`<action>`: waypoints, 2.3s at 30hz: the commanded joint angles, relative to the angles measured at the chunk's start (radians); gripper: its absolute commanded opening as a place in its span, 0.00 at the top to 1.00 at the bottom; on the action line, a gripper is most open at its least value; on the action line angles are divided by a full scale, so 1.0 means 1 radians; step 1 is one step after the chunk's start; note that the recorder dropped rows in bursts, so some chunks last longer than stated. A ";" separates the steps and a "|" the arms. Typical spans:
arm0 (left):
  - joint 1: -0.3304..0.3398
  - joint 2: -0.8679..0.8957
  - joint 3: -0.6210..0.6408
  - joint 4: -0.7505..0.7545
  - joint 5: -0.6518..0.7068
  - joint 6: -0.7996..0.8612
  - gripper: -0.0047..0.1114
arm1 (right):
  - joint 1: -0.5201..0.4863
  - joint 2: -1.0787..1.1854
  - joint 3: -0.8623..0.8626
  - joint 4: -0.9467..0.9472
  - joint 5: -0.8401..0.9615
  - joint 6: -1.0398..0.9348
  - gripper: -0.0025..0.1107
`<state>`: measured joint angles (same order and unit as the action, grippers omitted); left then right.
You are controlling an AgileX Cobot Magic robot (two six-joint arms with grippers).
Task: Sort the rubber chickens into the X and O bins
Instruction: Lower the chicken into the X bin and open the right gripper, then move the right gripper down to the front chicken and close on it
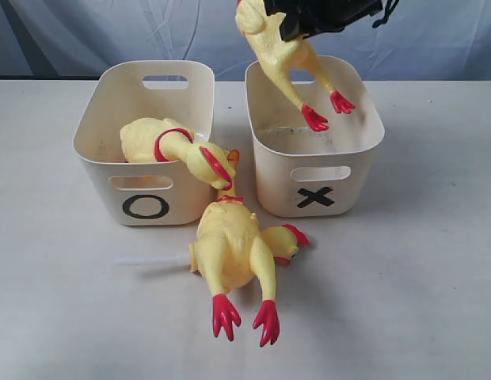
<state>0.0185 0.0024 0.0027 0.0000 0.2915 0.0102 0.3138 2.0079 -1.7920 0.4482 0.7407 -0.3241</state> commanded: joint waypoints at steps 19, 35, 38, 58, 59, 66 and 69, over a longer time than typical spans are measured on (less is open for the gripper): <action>0.001 -0.002 -0.003 0.000 -0.008 -0.001 0.96 | -0.004 0.049 -0.009 -0.040 0.075 0.029 0.58; 0.001 -0.002 -0.003 0.000 -0.008 -0.001 0.96 | 0.016 -0.195 0.140 0.055 0.390 -0.104 0.58; 0.001 -0.002 -0.003 0.000 -0.008 -0.001 0.96 | 0.039 -0.227 0.243 0.048 0.442 -0.106 0.58; 0.001 -0.002 -0.003 0.000 -0.008 -0.001 0.96 | 0.227 -0.318 0.663 0.142 0.480 -0.170 0.42; 0.001 -0.002 -0.003 0.000 -0.008 -0.001 0.96 | 0.235 -0.318 0.663 0.144 0.480 -0.170 0.42; 0.001 -0.002 -0.003 0.000 -0.008 -0.001 0.96 | 0.257 -0.299 0.663 0.181 0.412 -0.161 0.42; 0.001 -0.002 -0.003 0.000 -0.008 -0.001 0.96 | 0.257 -0.262 0.663 0.218 0.418 -0.161 0.42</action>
<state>0.0185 0.0024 0.0027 0.0000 0.2915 0.0102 0.5716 1.7302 -1.1298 0.6488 1.1603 -0.4843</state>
